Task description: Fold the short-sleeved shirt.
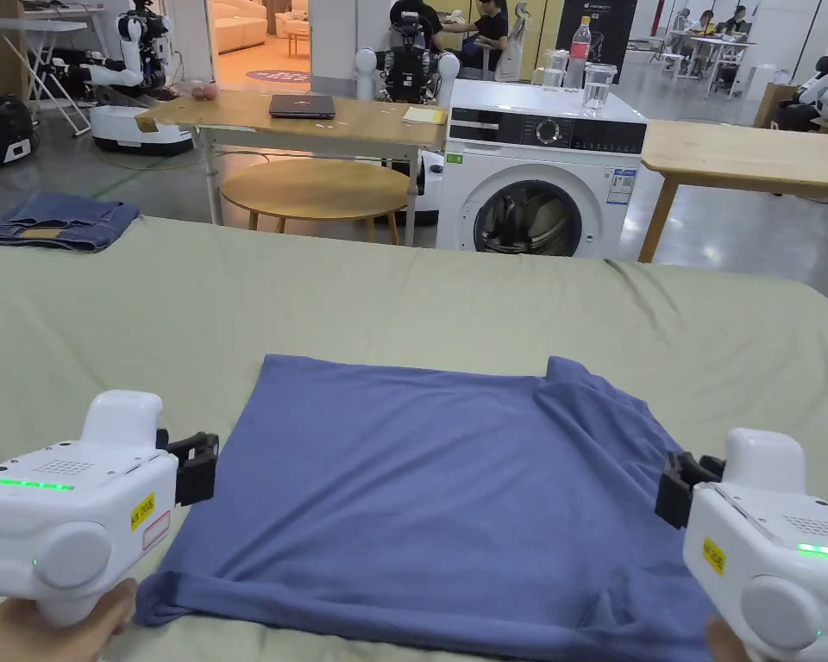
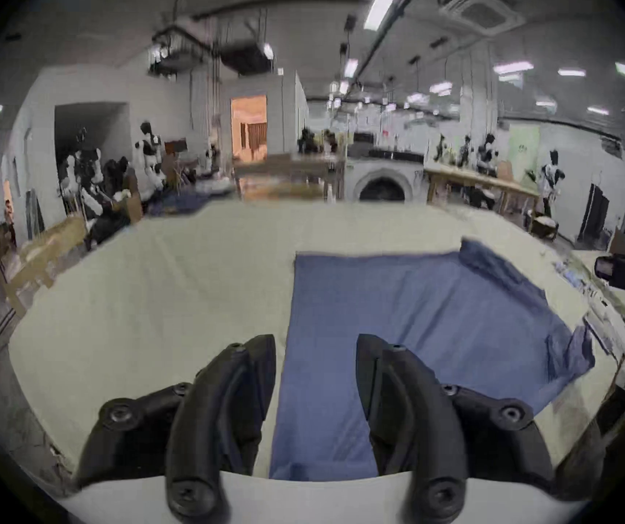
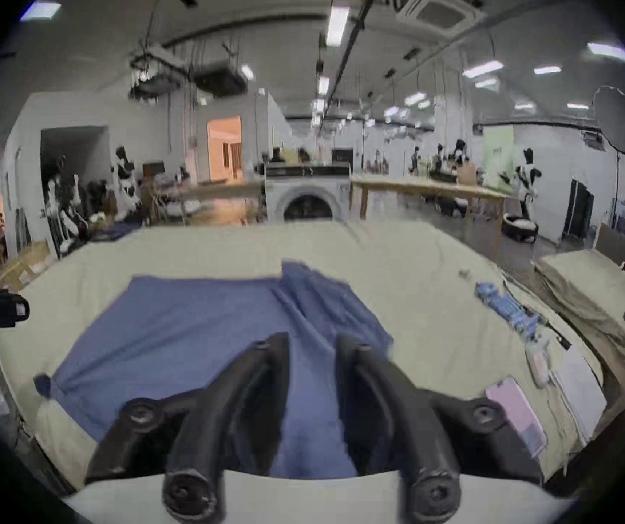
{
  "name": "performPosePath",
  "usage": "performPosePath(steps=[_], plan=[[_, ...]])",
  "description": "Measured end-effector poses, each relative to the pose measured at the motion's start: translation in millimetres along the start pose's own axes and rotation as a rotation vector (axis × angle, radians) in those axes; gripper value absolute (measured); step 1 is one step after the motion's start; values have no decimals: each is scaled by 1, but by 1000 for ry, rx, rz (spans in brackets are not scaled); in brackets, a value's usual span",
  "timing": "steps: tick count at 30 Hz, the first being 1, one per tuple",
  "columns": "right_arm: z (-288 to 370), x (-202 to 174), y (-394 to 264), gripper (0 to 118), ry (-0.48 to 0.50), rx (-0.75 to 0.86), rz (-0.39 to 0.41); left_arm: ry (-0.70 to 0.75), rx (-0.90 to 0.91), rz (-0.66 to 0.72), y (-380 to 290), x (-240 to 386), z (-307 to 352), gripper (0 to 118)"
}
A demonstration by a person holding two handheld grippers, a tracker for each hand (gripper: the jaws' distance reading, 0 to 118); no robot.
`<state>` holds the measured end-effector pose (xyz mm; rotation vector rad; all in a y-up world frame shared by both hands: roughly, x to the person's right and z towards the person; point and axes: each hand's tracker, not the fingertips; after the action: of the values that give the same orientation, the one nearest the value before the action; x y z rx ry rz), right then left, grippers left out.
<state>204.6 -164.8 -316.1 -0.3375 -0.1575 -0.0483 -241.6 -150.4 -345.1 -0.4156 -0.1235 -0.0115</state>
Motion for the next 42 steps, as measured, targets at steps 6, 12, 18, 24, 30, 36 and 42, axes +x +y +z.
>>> performPosePath(steps=[6, 12, 18, 24, 30, 36, 42], plan=[[22, -32, 2, 0, 28, 140, 30, 92, 141, -20, 5, 17, 14, 0], [25, -39, 0, 0, 56, 121, 25, 70, 56, -5, 6, 10, 21, 0], [22, -36, -12, 0, 52, 69, 40, 24, -285, 75, -2, -30, -10, 0], [15, -30, -22, 0, 50, 18, 35, -46, -603, 225, -28, -62, -62, 13], [11, -24, -31, 0, 48, -26, 39, 17, -774, 210, -61, -61, -81, 58], [7, -18, -41, 0, 40, -72, 38, 48, -756, 69, -68, -38, -66, 58], [0, -16, -41, 0, 34, -150, 30, 44, -717, 1, -70, -21, -56, 15]])
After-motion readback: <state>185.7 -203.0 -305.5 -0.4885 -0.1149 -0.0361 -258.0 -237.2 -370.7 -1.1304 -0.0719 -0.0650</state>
